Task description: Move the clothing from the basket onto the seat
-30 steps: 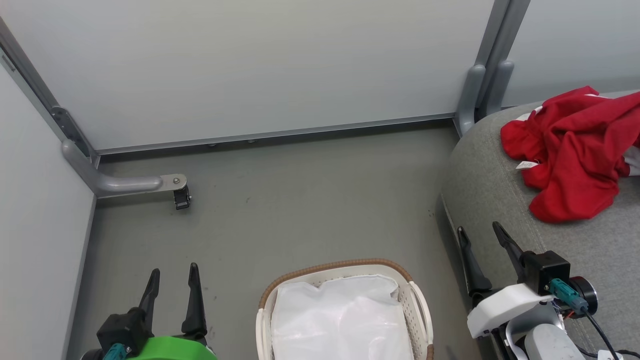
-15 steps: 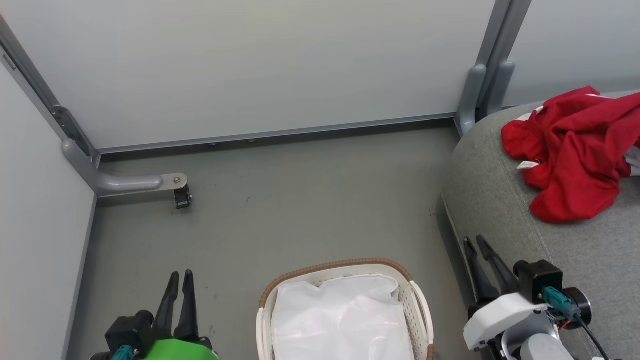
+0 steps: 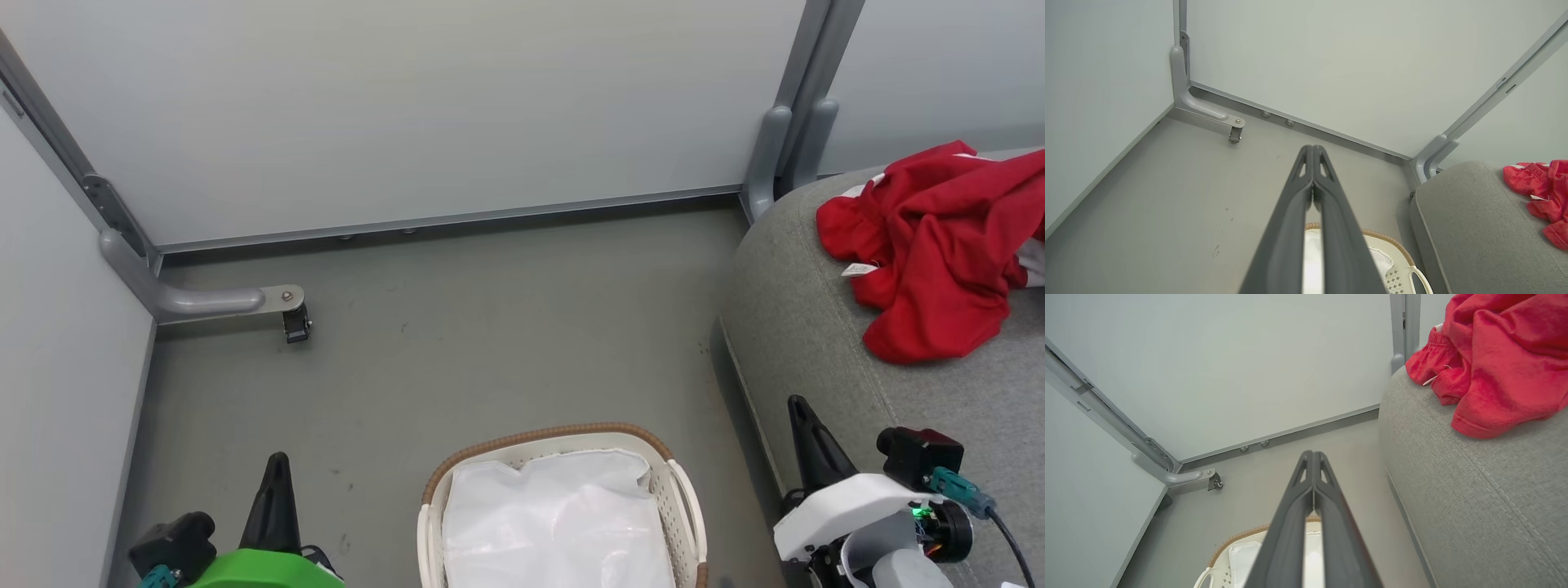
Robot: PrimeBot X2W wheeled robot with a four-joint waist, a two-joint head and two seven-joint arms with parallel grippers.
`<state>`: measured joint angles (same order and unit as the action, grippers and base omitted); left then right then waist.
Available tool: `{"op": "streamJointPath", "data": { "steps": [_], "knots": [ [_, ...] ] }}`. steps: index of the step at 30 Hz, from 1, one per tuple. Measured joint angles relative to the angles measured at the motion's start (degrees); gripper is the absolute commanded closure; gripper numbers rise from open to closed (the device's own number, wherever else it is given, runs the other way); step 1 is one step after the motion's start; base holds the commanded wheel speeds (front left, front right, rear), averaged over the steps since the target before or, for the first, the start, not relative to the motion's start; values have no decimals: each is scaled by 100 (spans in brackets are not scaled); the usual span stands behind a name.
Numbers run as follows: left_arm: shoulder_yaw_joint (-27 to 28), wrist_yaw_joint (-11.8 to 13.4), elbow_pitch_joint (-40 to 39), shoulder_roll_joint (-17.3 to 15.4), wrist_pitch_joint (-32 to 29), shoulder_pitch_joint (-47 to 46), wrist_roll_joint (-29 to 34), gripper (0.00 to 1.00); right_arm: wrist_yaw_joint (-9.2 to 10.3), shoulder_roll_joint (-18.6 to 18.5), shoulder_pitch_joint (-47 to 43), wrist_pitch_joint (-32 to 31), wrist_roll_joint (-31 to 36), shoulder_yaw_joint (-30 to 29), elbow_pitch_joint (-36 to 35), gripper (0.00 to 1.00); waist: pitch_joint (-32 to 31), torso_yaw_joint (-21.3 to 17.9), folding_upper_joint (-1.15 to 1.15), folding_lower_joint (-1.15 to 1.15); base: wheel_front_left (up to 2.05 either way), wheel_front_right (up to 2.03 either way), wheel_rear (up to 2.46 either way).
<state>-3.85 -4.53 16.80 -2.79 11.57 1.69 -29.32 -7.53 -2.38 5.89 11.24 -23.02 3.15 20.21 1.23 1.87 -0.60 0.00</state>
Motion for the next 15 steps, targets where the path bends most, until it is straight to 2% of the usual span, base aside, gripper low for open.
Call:
{"op": "streamJointPath", "data": {
  "steps": [15],
  "knots": [
    [200, -51, -49, -1, -356, -121, -1307, 100, 0, -2, 0, -353, -1412, -197, -129, 100, -14, -25, 0, 0, 0, 0, 0]
  ]
}}
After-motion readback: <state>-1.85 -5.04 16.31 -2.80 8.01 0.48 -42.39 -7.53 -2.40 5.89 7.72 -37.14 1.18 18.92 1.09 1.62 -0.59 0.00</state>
